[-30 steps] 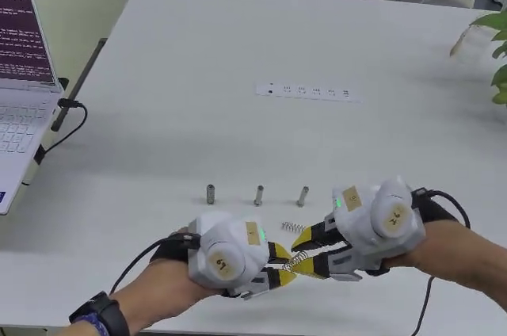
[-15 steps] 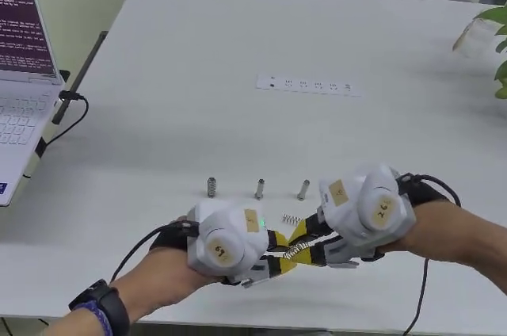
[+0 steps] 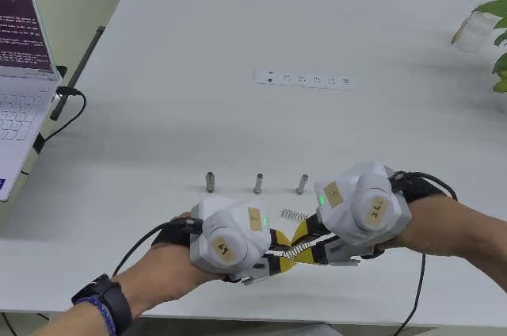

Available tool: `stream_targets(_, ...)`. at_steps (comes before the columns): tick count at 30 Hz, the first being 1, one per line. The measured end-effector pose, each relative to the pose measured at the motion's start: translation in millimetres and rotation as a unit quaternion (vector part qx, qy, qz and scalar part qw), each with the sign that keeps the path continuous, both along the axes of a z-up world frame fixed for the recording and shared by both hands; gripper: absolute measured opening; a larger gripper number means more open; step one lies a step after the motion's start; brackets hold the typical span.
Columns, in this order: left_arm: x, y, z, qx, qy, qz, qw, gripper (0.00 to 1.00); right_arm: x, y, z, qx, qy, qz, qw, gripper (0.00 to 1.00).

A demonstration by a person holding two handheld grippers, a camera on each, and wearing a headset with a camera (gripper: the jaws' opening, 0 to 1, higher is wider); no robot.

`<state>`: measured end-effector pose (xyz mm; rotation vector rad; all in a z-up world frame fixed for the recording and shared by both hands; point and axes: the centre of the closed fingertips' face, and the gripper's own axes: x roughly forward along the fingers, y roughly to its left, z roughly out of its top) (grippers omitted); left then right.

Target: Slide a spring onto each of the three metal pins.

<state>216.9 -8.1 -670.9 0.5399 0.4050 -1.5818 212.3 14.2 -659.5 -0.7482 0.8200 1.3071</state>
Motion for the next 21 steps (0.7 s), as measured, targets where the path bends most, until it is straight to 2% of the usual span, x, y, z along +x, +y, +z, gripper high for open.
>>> stream_targets(7, 1.7, -1.0, -0.3, -0.003, 0.002, 0.006, 1.0000, 0.02, 1.4, -0.7, 0.1, 0.000, -0.003, -0.001, 1.0000, 0.08)
stream_targets(13, 3.7, 0.3, -1.9, -0.003, 0.012, 0.018, 0.9998, 0.03, 2.5, -1.1, -1.7, 0.006, -0.003, -0.007, 1.0000, 0.08)
stream_targets(18, 6.3, 5.1, -4.5, 0.000, 0.015, 0.030, 0.9994, 0.08, 3.1, -4.1, -6.0, 0.006, 0.002, -0.017, 0.9998, 0.08)
stream_targets(21, 12.0, 12.4, -8.2, 0.002, 0.019, 0.051, 0.9985, 0.17, 5.2, -6.1, -6.0, 0.011, 0.002, -0.027, 0.9996, 0.08)
